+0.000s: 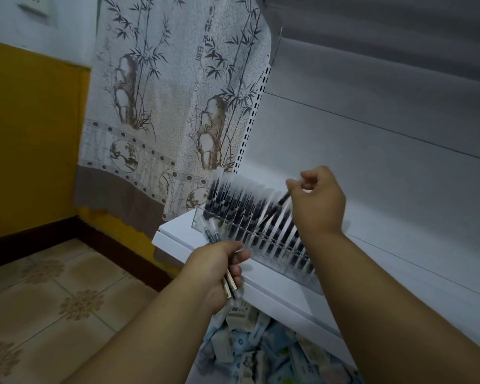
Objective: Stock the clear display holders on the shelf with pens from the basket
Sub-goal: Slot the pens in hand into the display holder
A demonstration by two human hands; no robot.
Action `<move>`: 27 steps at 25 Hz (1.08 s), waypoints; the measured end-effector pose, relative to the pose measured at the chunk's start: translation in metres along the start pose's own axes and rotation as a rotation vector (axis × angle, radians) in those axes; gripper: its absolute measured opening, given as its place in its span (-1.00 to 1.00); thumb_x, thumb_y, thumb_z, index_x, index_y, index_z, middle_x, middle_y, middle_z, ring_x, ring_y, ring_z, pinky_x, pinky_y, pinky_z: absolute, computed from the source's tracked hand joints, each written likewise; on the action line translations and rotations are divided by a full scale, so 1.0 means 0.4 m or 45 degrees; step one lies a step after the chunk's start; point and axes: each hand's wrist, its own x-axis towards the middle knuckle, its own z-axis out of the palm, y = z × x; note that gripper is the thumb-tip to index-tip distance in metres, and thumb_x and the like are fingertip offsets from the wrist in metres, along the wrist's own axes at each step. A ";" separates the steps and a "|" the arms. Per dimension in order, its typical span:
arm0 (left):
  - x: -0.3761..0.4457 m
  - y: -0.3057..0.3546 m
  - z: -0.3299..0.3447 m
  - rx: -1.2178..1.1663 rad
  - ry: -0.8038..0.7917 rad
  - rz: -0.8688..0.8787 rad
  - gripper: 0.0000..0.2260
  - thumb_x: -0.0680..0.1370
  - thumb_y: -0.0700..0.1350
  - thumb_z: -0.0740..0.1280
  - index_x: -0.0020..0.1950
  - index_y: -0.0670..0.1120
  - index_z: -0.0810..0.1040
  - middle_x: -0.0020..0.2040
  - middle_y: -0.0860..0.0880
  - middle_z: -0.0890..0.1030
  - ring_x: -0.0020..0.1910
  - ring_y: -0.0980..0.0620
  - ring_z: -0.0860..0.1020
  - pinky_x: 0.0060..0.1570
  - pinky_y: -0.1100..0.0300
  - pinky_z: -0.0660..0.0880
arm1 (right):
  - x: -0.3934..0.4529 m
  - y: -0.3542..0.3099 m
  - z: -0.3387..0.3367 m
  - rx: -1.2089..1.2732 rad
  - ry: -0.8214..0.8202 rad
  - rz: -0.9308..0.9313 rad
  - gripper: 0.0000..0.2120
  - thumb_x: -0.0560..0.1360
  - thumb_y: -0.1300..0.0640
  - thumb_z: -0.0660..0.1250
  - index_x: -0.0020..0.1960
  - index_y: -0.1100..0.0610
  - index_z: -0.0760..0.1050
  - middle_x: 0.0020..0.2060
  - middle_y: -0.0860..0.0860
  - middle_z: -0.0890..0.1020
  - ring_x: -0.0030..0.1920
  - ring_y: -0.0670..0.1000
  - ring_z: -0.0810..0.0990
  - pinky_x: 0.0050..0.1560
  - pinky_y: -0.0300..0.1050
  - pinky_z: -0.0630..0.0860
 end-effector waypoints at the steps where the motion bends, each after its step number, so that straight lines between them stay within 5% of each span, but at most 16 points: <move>1: 0.004 -0.003 -0.001 -0.003 0.001 0.000 -0.93 0.58 -0.22 0.31 0.00 -0.20 0.55 -0.41 -0.06 0.58 -0.61 0.10 0.30 -0.60 0.31 0.28 | -0.004 0.001 0.007 -0.028 -0.029 -0.038 -0.87 0.52 0.07 0.40 -0.01 0.07 0.48 -0.20 -0.17 0.54 -0.18 -0.21 0.50 -0.21 -0.33 0.38; 9: 0.028 -0.012 -0.007 0.020 0.017 0.047 -0.83 0.56 -0.19 0.37 -0.19 -0.12 0.42 -0.45 -0.03 0.39 -0.62 0.10 0.24 -0.61 0.30 0.22 | -0.005 0.020 0.030 -0.288 -0.374 -0.149 -0.87 0.57 0.01 0.33 0.02 0.06 0.55 -0.09 -0.06 0.58 -0.10 -0.03 0.55 -0.15 -0.18 0.37; 14: 0.022 -0.029 0.007 0.075 -0.063 -0.002 -0.79 0.54 -0.18 0.39 -0.24 -0.12 0.41 -0.50 -0.02 0.38 -0.62 0.10 0.26 -0.61 0.29 0.24 | 0.017 0.007 0.005 -0.576 -0.435 -0.227 -0.70 0.62 0.02 0.17 -0.25 0.05 0.47 -0.19 0.01 0.56 -0.23 0.04 0.53 -0.20 -0.17 0.36; 19: 0.013 -0.040 0.028 0.062 -0.076 -0.017 -0.78 0.54 -0.17 0.38 -0.26 -0.12 0.41 -0.51 -0.02 0.38 -0.63 0.10 0.26 -0.62 0.30 0.23 | 0.024 -0.034 -0.015 -0.514 -0.633 -0.319 -0.86 0.60 0.09 0.26 0.03 0.07 0.59 -0.01 -0.03 0.65 -0.03 0.02 0.58 0.02 -0.05 0.53; 23: -0.007 -0.039 0.027 0.060 -0.088 -0.012 -0.80 0.54 -0.17 0.38 -0.23 -0.12 0.41 -0.50 -0.01 0.40 -0.62 0.09 0.26 -0.63 0.28 0.24 | 0.029 -0.048 0.029 -0.700 -0.592 -0.283 -0.93 0.54 0.22 0.26 -0.03 0.08 0.48 -0.13 0.03 0.59 -0.14 0.09 0.55 -0.16 -0.08 0.53; 27: -0.017 -0.030 0.023 0.068 -0.074 0.001 -0.82 0.54 -0.16 0.38 -0.22 -0.11 0.43 -0.50 -0.01 0.40 -0.60 0.09 0.26 -0.61 0.28 0.24 | 0.024 -0.052 0.051 -0.975 -0.636 -0.185 -0.73 0.54 0.25 0.26 -0.26 0.08 0.25 -0.27 0.03 0.44 -0.34 0.00 0.36 -0.42 -0.16 0.23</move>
